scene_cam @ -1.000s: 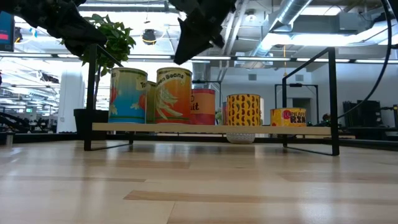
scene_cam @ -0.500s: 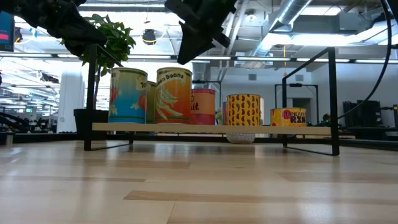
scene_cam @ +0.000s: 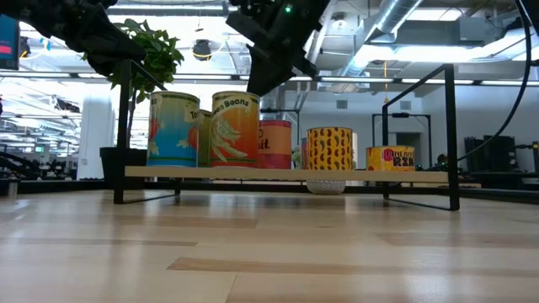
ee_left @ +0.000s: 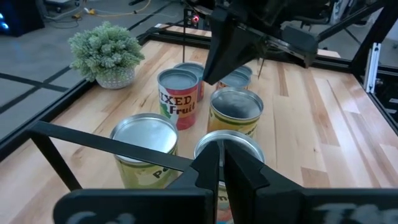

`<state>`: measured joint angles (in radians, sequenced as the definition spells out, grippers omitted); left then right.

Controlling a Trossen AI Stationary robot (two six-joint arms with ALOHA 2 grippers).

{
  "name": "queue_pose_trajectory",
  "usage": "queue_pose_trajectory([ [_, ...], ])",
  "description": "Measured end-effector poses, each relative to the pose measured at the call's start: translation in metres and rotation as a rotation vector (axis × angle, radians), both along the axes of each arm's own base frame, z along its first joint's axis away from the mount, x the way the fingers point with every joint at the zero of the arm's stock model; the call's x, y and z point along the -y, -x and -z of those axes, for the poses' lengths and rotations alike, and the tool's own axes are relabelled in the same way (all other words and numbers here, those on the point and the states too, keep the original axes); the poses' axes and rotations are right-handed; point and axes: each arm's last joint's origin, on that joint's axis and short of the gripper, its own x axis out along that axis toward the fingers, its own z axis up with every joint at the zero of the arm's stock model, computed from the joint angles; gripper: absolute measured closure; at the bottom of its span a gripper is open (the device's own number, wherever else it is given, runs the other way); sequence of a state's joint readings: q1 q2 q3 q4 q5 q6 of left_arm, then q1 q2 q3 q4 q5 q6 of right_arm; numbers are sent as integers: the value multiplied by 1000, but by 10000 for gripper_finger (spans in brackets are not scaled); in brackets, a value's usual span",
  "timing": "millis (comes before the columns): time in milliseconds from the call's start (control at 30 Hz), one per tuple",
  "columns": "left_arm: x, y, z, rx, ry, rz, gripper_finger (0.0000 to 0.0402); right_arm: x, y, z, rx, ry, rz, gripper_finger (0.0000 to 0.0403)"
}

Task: Pick and place cans onto a shelf
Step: Adjust the canned fruits and vegetables on the shelf

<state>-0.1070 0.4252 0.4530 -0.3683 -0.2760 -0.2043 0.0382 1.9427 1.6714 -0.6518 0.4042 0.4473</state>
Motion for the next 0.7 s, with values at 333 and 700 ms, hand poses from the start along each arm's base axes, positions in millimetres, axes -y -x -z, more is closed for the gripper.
queue_pose_trajectory([
  [333, 0, 0, 0, 2, 10, -6, 393, 5, 2, 5, -12, -26, 21, 349],
  [700, 0, 0, 0, 2, 11, -10, 393, 4, 0, 9, -19, -75, 0, 349],
])
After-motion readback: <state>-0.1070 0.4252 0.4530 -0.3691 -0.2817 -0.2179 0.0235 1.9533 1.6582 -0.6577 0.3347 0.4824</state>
